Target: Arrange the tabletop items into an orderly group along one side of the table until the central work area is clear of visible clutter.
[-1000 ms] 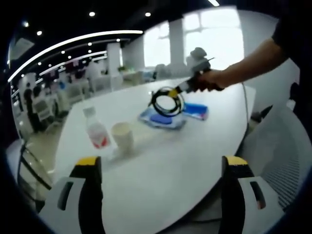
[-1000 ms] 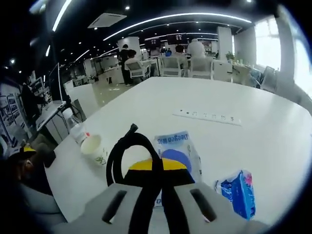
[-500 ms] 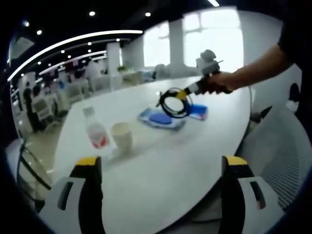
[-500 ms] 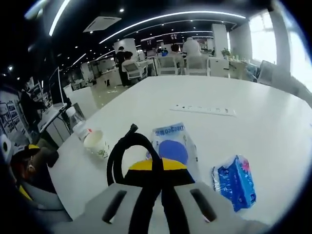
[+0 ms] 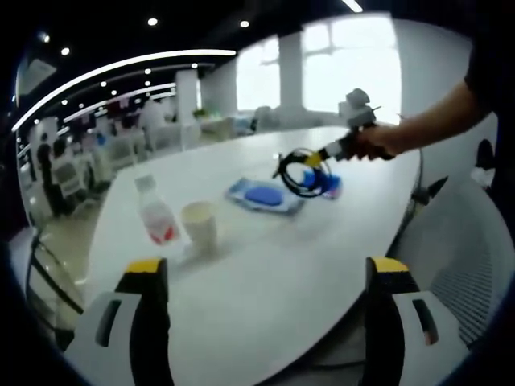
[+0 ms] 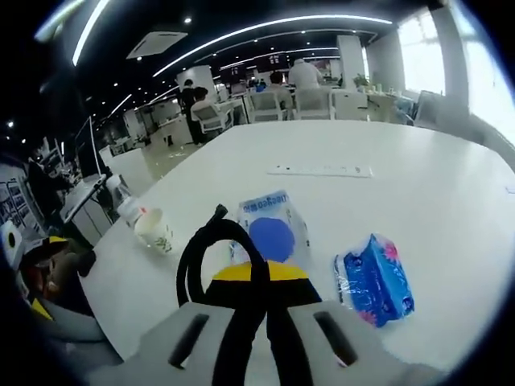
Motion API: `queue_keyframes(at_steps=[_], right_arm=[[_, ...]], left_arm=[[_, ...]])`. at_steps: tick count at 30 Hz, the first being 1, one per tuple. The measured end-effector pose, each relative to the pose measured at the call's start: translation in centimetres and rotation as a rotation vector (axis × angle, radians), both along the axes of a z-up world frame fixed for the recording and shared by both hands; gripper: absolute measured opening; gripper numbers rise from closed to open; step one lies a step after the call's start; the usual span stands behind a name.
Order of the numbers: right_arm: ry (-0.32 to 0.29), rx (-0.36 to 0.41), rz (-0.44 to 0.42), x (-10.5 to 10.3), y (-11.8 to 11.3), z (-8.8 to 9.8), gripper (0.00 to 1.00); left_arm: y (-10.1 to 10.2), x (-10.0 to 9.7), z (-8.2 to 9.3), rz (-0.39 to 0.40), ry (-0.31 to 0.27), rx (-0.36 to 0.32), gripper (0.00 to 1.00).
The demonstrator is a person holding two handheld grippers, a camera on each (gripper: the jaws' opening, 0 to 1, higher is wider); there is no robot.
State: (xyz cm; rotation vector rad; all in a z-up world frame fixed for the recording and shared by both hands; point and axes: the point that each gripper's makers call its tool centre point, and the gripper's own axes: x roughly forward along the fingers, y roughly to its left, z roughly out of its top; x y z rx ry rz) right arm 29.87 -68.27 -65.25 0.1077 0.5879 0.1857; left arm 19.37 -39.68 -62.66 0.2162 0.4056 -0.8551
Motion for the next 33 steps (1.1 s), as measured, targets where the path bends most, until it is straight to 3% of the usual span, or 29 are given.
queue_keyframes(at_steps=[33], right_arm=[[0.121,0.003,-0.12,-5.9,-4.8,-5.1,0.02]], left_arm=[[-0.1,-0.2,-0.4,-0.014,0.016,0.011,0.99]])
